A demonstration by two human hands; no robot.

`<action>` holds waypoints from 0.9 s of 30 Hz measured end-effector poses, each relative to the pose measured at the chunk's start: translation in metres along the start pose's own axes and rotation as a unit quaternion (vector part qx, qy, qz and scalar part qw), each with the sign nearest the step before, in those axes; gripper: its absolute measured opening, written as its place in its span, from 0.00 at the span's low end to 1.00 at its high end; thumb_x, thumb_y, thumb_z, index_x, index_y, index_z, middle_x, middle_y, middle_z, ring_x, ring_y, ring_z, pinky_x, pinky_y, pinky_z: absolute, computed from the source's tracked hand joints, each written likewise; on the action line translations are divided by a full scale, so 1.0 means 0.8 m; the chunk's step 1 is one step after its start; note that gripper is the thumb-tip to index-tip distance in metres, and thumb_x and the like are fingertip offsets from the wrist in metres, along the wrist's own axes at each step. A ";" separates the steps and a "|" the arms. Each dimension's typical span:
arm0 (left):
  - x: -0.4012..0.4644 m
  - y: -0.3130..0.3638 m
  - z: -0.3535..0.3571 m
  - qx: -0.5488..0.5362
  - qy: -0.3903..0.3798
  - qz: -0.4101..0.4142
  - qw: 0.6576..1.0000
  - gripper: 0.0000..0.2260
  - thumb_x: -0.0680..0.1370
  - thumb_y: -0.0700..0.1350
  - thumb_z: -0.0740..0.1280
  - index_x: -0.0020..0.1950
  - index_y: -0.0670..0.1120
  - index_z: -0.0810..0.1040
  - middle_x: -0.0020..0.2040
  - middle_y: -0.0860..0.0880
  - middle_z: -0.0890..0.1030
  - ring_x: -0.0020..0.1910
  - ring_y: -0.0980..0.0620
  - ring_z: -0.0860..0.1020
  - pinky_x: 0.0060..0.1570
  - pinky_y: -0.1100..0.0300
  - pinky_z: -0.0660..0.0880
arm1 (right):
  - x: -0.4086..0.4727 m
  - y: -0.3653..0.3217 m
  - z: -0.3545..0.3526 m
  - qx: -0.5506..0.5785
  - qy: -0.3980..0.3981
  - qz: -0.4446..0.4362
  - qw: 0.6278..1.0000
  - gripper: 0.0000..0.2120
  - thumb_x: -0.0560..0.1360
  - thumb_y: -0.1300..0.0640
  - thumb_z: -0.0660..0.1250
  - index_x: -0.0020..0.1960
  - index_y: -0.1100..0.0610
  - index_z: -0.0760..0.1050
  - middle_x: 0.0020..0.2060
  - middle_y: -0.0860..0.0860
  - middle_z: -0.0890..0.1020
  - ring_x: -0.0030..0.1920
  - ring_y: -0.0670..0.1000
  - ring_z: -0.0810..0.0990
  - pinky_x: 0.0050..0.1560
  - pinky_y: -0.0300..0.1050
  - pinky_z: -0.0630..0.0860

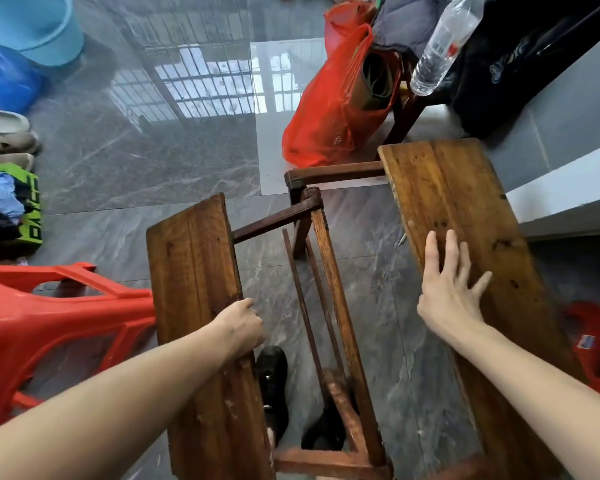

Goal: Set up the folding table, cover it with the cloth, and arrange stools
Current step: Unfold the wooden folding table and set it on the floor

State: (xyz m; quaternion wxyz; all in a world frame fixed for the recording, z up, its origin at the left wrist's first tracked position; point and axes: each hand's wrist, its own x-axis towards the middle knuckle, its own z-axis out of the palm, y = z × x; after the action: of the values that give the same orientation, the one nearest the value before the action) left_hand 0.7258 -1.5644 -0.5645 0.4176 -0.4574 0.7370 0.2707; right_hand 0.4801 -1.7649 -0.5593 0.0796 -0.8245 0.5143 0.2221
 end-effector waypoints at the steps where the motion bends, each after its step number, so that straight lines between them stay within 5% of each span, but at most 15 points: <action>1: -0.006 0.000 0.001 0.005 -0.013 0.002 1.000 0.13 0.80 0.38 0.60 0.62 0.44 0.78 0.62 0.46 0.79 0.62 0.44 0.74 0.64 0.52 0.64 | -0.005 -0.002 -0.004 0.001 0.011 -0.009 1.000 0.53 0.72 0.58 0.69 0.75 0.51 0.27 0.76 0.54 0.34 0.77 0.62 0.39 0.68 0.76 0.48; 12: -0.062 -0.002 -0.017 0.007 -0.092 -0.023 0.995 0.13 0.80 0.39 0.63 0.64 0.43 0.77 0.64 0.47 0.78 0.63 0.46 0.75 0.65 0.53 0.64 | -0.045 -0.026 -0.046 -0.036 0.053 0.001 0.998 0.59 0.68 0.55 0.74 0.77 0.56 0.29 0.76 0.59 0.37 0.76 0.64 0.37 0.67 0.78 0.47; 19: -0.109 0.010 -0.043 -0.018 -0.126 -0.021 0.992 0.28 0.70 0.62 0.73 0.62 0.46 0.77 0.63 0.49 0.78 0.64 0.48 0.74 0.67 0.51 0.61 | -0.074 -0.030 -0.062 -0.061 0.082 0.010 0.995 0.57 0.65 0.58 0.75 0.79 0.58 0.37 0.76 0.61 0.42 0.76 0.66 0.40 0.64 0.81 0.48; 27: -0.123 0.014 -0.049 -0.038 -0.108 -0.036 0.993 0.32 0.66 0.68 0.71 0.60 0.47 0.79 0.61 0.51 0.80 0.62 0.49 0.75 0.69 0.51 0.59 | -0.081 -0.035 -0.068 -0.083 0.095 0.022 0.992 0.53 0.70 0.59 0.72 0.78 0.58 0.35 0.76 0.62 0.40 0.76 0.66 0.40 0.65 0.81 0.50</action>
State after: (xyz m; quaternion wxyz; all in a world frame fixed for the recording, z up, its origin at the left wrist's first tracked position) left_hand 0.7242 -1.5462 -0.4594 0.4865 -0.4671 0.6597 0.3316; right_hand 0.4960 -1.7190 -0.4848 -0.0434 -0.8341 0.5172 0.1868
